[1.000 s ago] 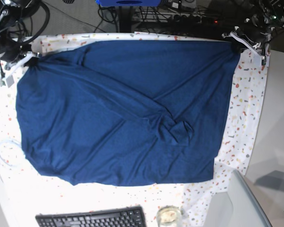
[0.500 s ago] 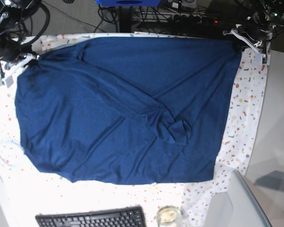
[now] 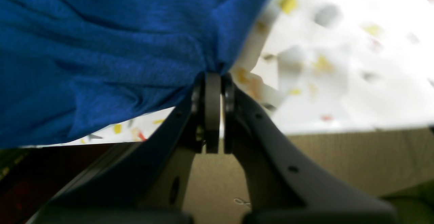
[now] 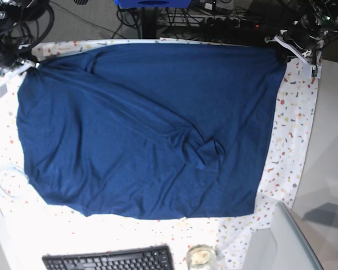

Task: Layout the t-shirt on the table in an organized manner, then fold the t-shirt properly
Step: 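Grasp the shirt's hem corners with both grippers, then fold the gripped hem edge with both grippers toward the shirt's middle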

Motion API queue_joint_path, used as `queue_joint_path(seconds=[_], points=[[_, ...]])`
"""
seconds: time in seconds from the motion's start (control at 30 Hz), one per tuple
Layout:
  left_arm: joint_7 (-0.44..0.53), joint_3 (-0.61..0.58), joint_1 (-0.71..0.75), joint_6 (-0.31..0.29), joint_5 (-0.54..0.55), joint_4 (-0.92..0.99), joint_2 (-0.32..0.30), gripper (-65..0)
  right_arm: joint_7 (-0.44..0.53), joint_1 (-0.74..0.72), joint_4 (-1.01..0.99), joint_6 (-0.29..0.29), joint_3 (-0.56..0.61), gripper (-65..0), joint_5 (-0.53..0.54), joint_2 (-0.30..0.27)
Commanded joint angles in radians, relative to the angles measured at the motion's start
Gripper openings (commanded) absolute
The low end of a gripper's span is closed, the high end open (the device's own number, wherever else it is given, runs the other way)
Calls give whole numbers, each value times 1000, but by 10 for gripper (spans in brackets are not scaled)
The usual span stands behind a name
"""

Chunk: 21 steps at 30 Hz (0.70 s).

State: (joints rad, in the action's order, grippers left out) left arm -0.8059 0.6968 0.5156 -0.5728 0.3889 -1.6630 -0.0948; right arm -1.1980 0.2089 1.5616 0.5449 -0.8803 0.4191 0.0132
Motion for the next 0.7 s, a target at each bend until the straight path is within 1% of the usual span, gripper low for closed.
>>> queue_joint_path(seconds=[0.0,0.4,0.5,0.57,0.67], points=[[10,5,5,3,2,-18,-10,-650,7,-4,17,-7,-10,-650,4,-20],[9,-1,7,3,2,-18,-9,-650,5,4,18,-7,-9,-650,4,-19],[-42,7,1,3,2,-19,-13,-650,4,1,18,-10,-7,-650,2,-19],[-68,7,-2,3,2,-45,-15,-650,4,-9,18,-27,-7,-650,2,-19],[-83,1,-4,3,2,-99,-13,-650,2,-22,18,-81,-6,-650,5,-15]])
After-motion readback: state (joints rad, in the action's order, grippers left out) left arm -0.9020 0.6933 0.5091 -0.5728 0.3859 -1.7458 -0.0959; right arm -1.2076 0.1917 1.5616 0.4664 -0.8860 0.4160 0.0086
